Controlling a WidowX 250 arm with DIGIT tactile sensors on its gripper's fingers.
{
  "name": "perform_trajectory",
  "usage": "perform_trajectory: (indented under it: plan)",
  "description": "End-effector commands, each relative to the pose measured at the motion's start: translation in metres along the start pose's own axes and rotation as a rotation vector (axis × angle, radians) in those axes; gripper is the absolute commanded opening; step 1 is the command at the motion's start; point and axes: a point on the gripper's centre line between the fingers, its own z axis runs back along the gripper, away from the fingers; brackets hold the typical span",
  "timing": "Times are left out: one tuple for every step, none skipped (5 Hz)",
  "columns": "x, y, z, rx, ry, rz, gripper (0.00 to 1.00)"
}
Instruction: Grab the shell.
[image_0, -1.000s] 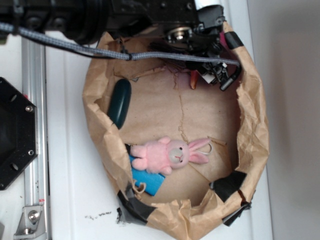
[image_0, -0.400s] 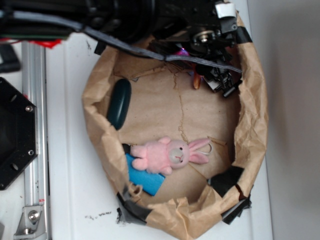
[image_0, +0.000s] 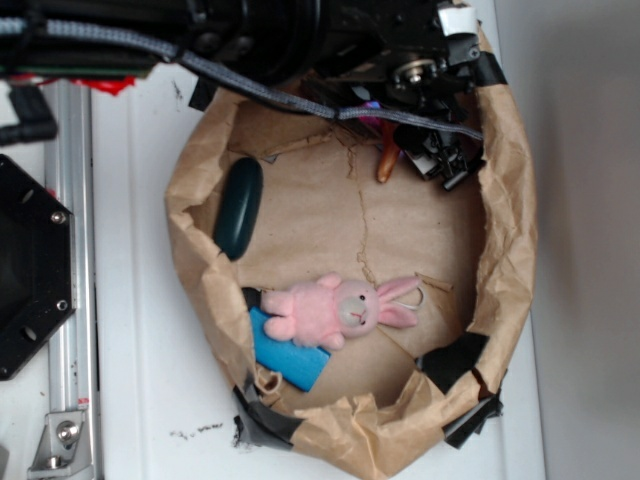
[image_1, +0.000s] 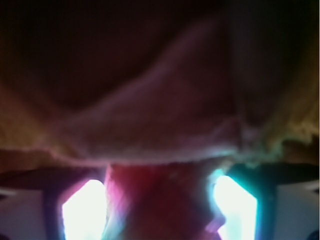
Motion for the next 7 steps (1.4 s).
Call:
perform_trajectory:
  plan:
    - [-0.009,-0.012,0.020,-0.042,-0.026,-0.079,0.00]
    - [-0.024,-0.026,0.052,-0.095,-0.042,-0.135,0.00]
    - [-0.042,-0.047,0.093,-0.166,-0.057,-0.197,0.00]
    - [-0.053,-0.071,0.129,-0.179,0.034,-0.341,0.00]
    - [-0.059,-0.073,0.151,-0.158,0.110,-0.481,0.00]
    - [-0.058,-0.061,0.158,-0.172,0.105,-0.536,0.00]
    - [-0.055,-0.052,0.157,-0.157,0.102,-0.523,0.00]
